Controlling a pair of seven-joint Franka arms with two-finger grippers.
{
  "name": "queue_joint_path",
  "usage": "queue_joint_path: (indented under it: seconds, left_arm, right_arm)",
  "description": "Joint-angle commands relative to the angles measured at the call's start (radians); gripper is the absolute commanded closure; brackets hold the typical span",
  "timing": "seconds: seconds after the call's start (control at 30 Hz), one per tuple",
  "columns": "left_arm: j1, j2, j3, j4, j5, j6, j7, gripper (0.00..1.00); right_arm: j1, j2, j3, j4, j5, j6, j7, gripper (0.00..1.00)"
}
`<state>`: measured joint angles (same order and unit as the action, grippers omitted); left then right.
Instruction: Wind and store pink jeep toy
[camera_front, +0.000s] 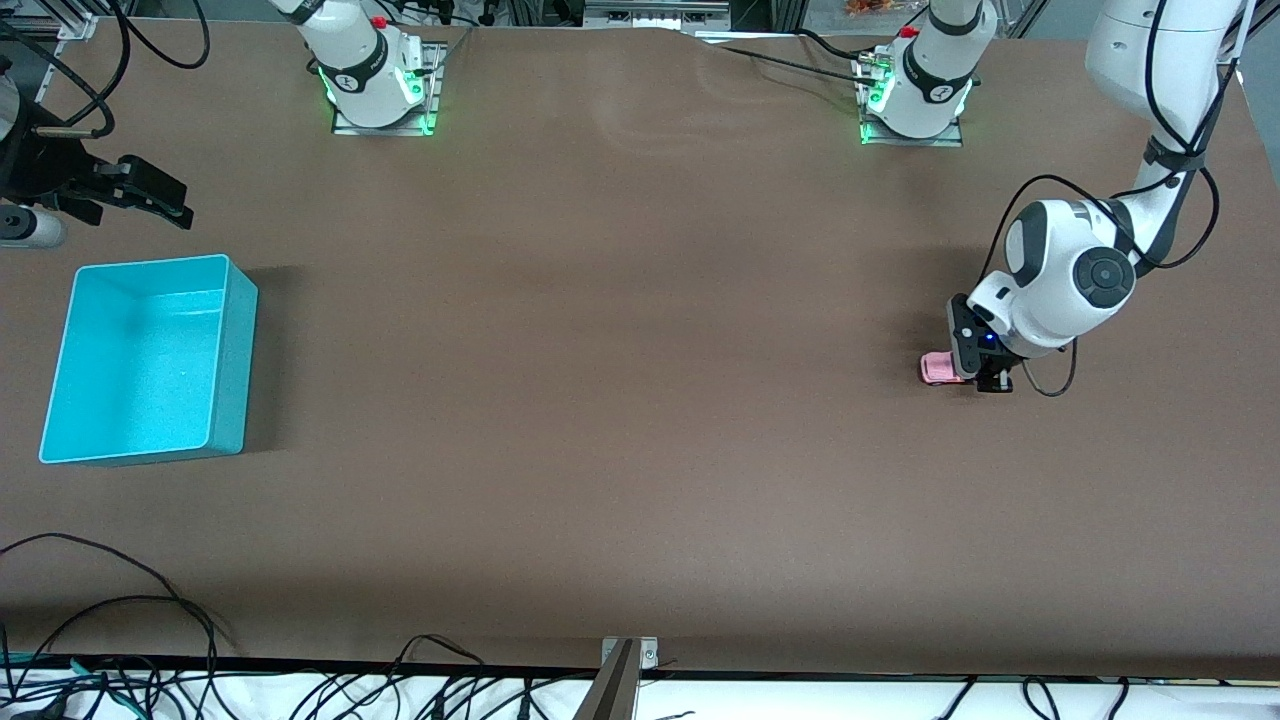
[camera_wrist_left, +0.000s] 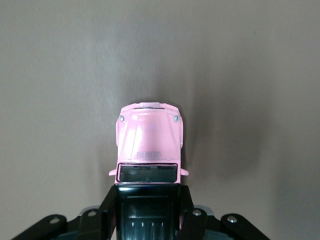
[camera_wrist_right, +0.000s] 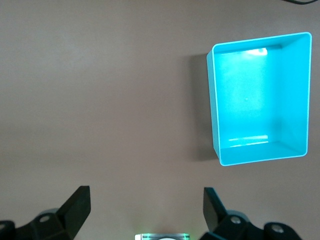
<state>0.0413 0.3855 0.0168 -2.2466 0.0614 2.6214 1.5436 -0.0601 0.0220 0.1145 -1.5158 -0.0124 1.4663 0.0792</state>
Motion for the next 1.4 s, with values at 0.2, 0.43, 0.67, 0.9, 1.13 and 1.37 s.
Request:
queue_joint_path:
  seconds: [0.2, 0.43, 0.67, 0.9, 1.13, 1.37]
  left_arm:
    - [0.049, 0.079, 0.061, 0.007, -0.025, 0.003, 0.167, 1.0]
    - [0.103, 0.104, 0.103, 0.021, -0.02, 0.026, 0.248, 1.0]
    - [0.127, 0.125, 0.103, 0.038, -0.031, 0.037, 0.288, 1.0]
    - [0.124, 0.124, 0.101, 0.064, -0.047, 0.037, 0.27, 0.69]
    - [0.117, 0.113, 0.094, 0.134, -0.104, -0.035, 0.268, 0.0]
    - [0.094, 0.049, 0.091, 0.344, -0.092, -0.435, 0.262, 0.0]
  right_arm:
    - [0.0, -0.005, 0.002, -0.003, 0.011, -0.004, 0.002, 0.0]
    - [0.002, -0.005, 0.004, -0.003, 0.011, -0.003, 0.002, 0.0]
    - [0.002, -0.005, 0.002, -0.003, 0.011, -0.003, 0.002, 0.0]
    - [0.002, -0.005, 0.002, -0.003, 0.011, 0.0, 0.002, 0.0]
    - [0.002, -0.005, 0.002, -0.003, 0.011, -0.004, 0.002, 0.0]
    - [0.0, -0.005, 0.002, -0.003, 0.011, -0.006, 0.002, 0.0]
